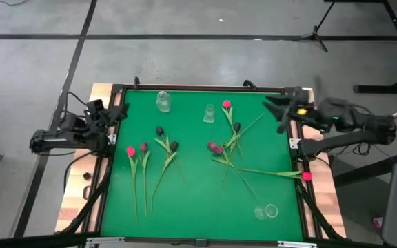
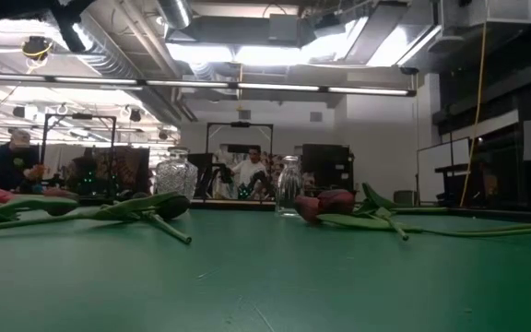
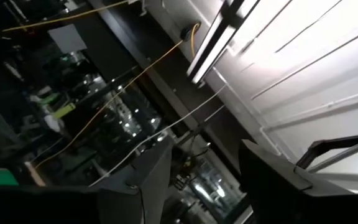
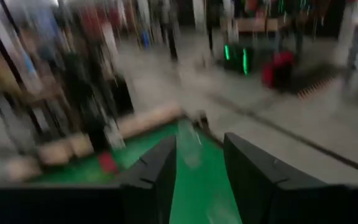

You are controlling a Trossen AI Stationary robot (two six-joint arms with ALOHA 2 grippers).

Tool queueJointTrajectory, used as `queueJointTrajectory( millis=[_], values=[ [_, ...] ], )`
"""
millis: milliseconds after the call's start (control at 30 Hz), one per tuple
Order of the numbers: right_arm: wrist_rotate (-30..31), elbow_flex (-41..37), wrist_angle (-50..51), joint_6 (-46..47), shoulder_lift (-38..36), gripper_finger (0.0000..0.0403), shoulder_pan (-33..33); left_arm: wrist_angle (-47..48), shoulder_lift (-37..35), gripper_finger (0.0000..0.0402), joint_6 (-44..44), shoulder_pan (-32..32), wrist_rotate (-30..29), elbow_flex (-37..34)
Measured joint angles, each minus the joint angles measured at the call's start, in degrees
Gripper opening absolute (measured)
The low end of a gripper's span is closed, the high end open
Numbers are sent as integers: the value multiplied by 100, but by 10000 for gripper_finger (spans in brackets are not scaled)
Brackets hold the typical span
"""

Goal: Sort flowers into vase by color
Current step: Put the right dark red tulip into the top left transparent vase

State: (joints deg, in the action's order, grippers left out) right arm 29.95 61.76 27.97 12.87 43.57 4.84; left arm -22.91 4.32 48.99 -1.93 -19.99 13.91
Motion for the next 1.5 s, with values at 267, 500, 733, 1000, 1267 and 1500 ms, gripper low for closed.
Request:
queueJointTrajectory(
  millis=[267, 500, 733, 1000, 1267, 1500],
  values=[
    [-174, 2213, 3348, -376, 2054, 134, 0, 163, 635, 183, 38, -1, 4, 345],
    [-1511, 2969, 4899, -951, 3077, 134, -481, 144, 1016, 183, 299, -2, 15, 350],
    [-2615, 2795, 4980, -2502, 3305, 134, -1322, 142, 1184, 183, 337, 0, 16, 350],
    [-2979, 2143, 4470, -3841, 3288, 134, -2118, 167, 1195, 183, 337, 0, 13, 350],
    [-3708, 918, 3599, -4164, 3296, 143, -2291, 519, 1198, 183, 337, -2, -28, 350],
    [-3675, 31, 2856, -4113, 3428, 220, -2286, 753, 1261, 183, 316, -4, -161, 348]
  ],
)
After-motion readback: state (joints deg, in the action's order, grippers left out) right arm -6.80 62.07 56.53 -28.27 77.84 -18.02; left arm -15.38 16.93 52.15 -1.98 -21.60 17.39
